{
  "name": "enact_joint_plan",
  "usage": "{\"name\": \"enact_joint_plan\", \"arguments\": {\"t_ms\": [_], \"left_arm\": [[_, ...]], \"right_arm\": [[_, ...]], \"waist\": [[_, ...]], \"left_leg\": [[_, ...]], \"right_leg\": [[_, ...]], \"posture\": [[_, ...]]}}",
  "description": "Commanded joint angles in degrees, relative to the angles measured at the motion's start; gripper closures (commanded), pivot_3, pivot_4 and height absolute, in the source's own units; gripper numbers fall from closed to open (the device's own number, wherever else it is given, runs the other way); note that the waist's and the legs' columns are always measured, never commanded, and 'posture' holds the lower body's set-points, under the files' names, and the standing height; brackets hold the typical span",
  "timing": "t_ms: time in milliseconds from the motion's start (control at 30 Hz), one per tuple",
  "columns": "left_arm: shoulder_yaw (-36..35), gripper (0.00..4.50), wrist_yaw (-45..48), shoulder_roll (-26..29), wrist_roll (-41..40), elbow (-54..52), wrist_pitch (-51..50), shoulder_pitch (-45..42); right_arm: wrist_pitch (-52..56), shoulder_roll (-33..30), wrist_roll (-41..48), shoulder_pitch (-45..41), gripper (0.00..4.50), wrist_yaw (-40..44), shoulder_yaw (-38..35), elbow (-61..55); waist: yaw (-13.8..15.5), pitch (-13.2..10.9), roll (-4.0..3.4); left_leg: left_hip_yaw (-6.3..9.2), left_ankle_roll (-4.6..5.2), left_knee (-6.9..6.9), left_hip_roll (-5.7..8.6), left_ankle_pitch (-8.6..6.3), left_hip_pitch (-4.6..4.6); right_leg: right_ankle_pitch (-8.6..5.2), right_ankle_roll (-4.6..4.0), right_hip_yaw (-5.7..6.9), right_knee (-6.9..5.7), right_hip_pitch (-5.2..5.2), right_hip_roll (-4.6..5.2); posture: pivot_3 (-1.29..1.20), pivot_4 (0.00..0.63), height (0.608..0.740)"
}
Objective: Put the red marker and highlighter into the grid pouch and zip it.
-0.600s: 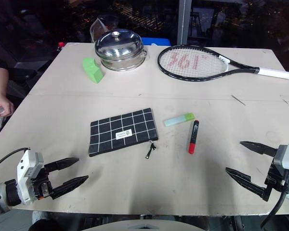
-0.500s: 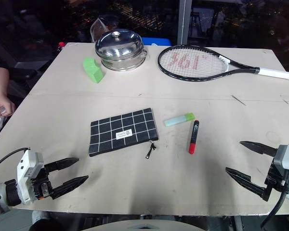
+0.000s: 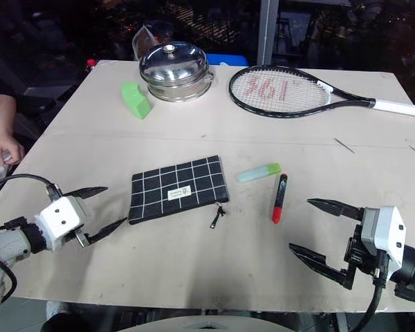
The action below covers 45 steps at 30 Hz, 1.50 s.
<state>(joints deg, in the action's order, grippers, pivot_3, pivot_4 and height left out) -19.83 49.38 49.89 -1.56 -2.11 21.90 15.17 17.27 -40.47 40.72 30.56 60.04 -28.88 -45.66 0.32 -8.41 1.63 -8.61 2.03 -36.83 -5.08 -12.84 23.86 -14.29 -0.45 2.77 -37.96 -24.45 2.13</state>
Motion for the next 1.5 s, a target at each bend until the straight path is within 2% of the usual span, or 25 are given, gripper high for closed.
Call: {"name": "enact_joint_plan", "arguments": {"t_ms": [33,200,400,633,733,767,900,1000,1133,1200,1233,1367,1500], "left_arm": [[4.92,0.06,-4.80,0.81,8.66,10.52,16.02,-5.85],[10.52,0.06,-10.43,0.74,14.88,21.58,27.06,-15.38],[19.69,0.06,-11.55,-3.11,15.33,34.29,36.77,-28.62],[26.24,0.06,-7.98,-6.28,9.77,33.65,36.35,-34.82],[28.17,0.75,-5.85,-6.60,7.96,31.61,33.87,-34.92],[28.45,1.13,-5.50,-6.61,7.57,31.01,33.20,-34.80],[28.72,3.02,-4.01,-7.39,3.98,26.68,26.05,-33.97],[28.07,4.42,-2.15,-8.94,-2.71,19.19,12.38,-32.23],[26.99,4.46,-0.97,-9.96,-10.28,7.97,-5.86,-29.64],[26.76,4.46,-1.44,-10.42,-12.11,3.33,-11.12,-27.99],[26.73,4.46,-1.65,-10.52,-12.29,2.13,-12.17,-27.55],[25.31,4.46,-3.11,-11.95,-12.55,-3.51,-18.78,-25.10],[24.82,4.46,-3.42,-12.65,-12.03,-5.93,-20.58,-23.47]], "right_arm": [[-3.51,1.21,-0.72,1.35,0.01,1.30,-0.18,-0.49],[-5.73,2.42,-2.03,3.26,0.01,0.93,0.26,-0.82],[-6.24,3.70,-3.69,4.70,0.01,-2.19,2.27,-3.49],[-4.27,3.40,-4.64,3.62,0.01,-7.95,3.88,-6.98],[-3.21,3.08,-4.82,3.17,0.00,-9.82,4.93,-8.05],[-2.96,2.98,-4.85,3.08,0.00,-10.26,5.21,-8.31],[0.55,2.27,-5.45,1.38,0.00,-14.50,7.16,-9.39],[7.11,1.06,-6.18,-3.73,0.00,-20.73,11.41,-10.06],[21.25,-0.34,-6.09,-15.60,0.00,-30.84,19.37,-8.79],[31.72,2.52,-2.14,-25.11,0.00,-36.31,23.98,-4.52],[34.27,3.70,-0.91,-27.89,0.00,-37.60,25.18,-3.02],[47.16,17.41,1.01,-42.75,0.00,-48.96,26.93,9.16],[51.34,24.63,0.28,-49.93,0.00,-52.88,26.11,17.21]], "waist": [[0.50,0.03,-0.04],[1.28,0.36,-0.44],[1.86,0.54,-0.72],[1.49,0.59,-0.63],[0.94,0.59,-0.62],[0.68,0.59,-0.62],[0.33,0.59,-0.62],[0.30,0.59,-0.62],[-0.09,0.58,-0.50],[0.25,0.58,-0.50],[-0.84,0.54,-0.35],[-1.08,0.56,-0.29],[-0.95,0.56,-0.29]], "left_leg": [[-0.01,0.00,0.00,0.00,0.00,0.00],[-0.02,0.04,-0.01,0.10,0.00,0.01],[0.25,0.05,-0.17,0.07,0.01,-0.04],[0.35,0.37,-0.29,0.06,0.11,0.00],[0.42,0.38,-0.32,0.04,0.11,-0.01],[0.43,0.38,-0.32,0.04,0.11,-0.02],[0.49,0.38,-0.37,0.01,0.12,-0.04],[0.51,0.38,-0.42,0.00,0.12,-0.05],[0.54,0.39,-0.53,-0.02,0.12,-0.03],[0.61,0.38,-0.53,0.00,0.12,-0.02],[0.65,0.38,-0.49,0.03,0.12,-0.02],[0.71,0.37,-0.53,0.00,0.13,-0.05],[0.71,0.37,-0.47,0.03,0.13,0.02]], "right_leg": [[0.00,0.00,0.00,0.00,0.00,0.01],[0.00,0.01,0.05,0.01,0.04,0.15],[-0.13,0.24,0.39,-0.01,0.31,0.11],[-0.13,0.27,0.48,0.01,0.49,0.01],[-0.13,0.29,0.52,-0.01,0.53,-0.04],[-0.14,0.30,0.52,-0.02,0.53,-0.04],[-0.14,0.30,0.54,-0.03,0.60,-0.06],[-0.14,0.30,0.54,-0.04,0.63,-0.08],[-0.15,0.29,0.53,-0.07,0.63,-0.09],[-0.15,0.28,0.54,-0.07,0.65,-0.10],[-0.14,0.28,0.55,-0.06,0.66,-0.11],[0.03,0.19,0.54,-0.12,0.72,-0.17],[0.09,0.25,0.56,-0.13,0.67,-0.18]], "posture": [[0.00,0.150,0.740],[0.00,0.150,0.740],[0.00,0.150,0.740],[0.00,0.150,0.740],[0.00,0.150,0.740],[0.00,0.150,0.740],[0.00,0.150,0.740],[0.00,0.150,0.740],[0.00,0.150,0.740],[0.00,0.150,0.740],[0.00,0.150,0.740],[0.00,0.150,0.740],[0.00,0.150,0.740]]}}
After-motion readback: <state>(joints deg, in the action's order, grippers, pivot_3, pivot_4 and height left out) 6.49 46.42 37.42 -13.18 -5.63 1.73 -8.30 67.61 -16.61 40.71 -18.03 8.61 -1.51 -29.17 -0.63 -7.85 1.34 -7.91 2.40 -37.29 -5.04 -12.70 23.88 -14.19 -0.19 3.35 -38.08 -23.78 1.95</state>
